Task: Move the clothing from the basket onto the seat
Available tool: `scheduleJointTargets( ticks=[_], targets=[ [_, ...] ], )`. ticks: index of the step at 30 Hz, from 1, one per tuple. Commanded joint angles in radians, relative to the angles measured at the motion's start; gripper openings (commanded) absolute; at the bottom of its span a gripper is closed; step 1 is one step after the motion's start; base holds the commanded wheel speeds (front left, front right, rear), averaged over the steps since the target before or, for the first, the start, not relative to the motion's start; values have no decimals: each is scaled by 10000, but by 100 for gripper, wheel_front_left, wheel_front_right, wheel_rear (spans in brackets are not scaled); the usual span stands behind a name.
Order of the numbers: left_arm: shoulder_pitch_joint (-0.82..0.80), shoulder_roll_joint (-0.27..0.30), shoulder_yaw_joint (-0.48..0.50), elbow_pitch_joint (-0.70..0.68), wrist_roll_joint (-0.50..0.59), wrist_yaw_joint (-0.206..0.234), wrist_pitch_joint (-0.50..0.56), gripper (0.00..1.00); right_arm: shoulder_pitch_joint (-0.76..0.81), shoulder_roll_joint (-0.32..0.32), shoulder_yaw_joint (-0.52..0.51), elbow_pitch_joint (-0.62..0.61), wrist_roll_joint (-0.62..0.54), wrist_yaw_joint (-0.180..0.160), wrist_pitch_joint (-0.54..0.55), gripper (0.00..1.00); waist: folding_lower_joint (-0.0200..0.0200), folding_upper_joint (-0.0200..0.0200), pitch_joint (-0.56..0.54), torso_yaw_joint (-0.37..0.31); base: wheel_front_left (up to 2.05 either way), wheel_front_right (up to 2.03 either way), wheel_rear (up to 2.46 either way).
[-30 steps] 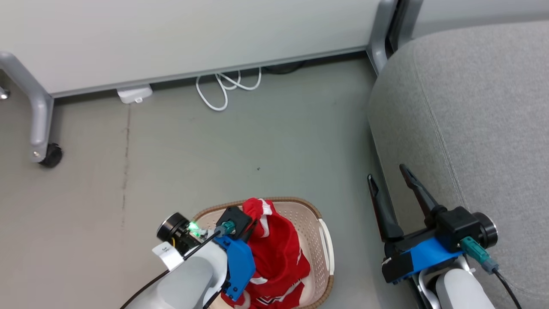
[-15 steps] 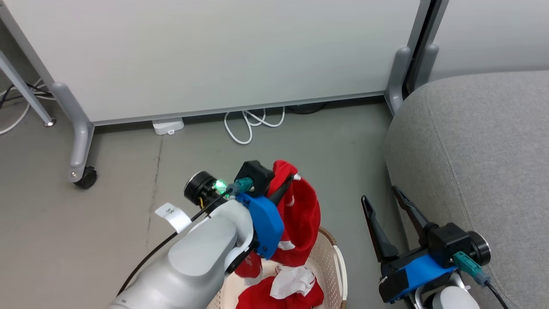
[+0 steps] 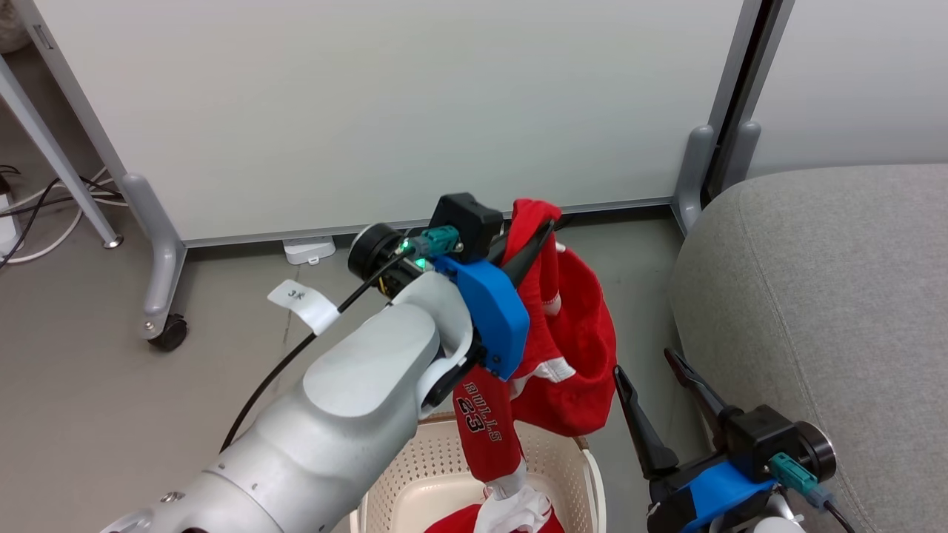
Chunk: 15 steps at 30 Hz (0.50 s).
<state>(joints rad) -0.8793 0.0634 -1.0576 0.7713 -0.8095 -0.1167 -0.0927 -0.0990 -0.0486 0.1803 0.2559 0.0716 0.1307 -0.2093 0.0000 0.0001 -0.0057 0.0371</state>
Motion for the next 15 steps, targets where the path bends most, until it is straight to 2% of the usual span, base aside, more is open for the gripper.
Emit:
scheduleJointTargets(
  ticks=[1, 15],
  targets=[
    [-175, 2, 36, -55, -5, 71, 18, 0, 112, -32, 23, -56, 23, 1, 34, 100, 0, -1, -20, 3, 0, 0, 0],
    [-457, -102, -88, -490, -197, 234, 40, 0, 66, -32, 466, -302, 26, 1, 255, 100, 0, -1, -123, 5, 0, 0, 0]
  ],
)
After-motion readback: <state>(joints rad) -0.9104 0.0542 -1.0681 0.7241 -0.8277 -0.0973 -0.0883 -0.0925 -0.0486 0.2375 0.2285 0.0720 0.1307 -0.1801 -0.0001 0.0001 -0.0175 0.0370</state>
